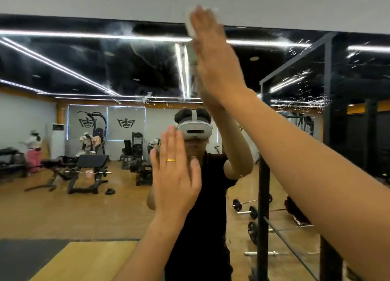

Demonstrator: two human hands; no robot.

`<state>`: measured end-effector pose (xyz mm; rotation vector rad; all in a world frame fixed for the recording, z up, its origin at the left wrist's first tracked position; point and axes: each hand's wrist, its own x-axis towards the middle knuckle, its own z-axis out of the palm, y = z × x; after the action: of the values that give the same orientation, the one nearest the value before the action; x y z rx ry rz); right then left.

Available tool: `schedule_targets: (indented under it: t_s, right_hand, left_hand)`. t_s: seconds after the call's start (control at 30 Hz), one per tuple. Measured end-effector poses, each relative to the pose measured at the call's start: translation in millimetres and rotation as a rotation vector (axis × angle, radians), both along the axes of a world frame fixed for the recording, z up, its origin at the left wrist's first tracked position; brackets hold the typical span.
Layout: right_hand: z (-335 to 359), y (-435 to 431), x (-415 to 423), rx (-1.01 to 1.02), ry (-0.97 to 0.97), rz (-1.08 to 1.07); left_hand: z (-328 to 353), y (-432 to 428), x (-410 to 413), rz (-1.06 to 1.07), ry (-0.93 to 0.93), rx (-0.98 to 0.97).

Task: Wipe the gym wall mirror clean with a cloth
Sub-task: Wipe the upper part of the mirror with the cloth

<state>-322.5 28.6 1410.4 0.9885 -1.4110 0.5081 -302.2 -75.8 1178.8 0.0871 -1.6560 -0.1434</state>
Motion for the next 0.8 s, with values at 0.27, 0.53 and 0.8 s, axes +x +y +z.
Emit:
schedule_targets:
  t_s: [0.27,0.53,0.8]
  right_hand:
    - [-6,64,-37,-0.439,-0.16,-0.246]
    - [-3,69,-56,-0.395,-0.285,-0.253]
    - [11,2,-31,-0.146,-0.112,-0.151]
  left_hand:
    - [-5,-8,-8,0.123,0.044,0.133]
    - [-8,-8,-9,0.121,0.033,0.163]
    - [-8,-4,-12,0.15,0.028,0.137]
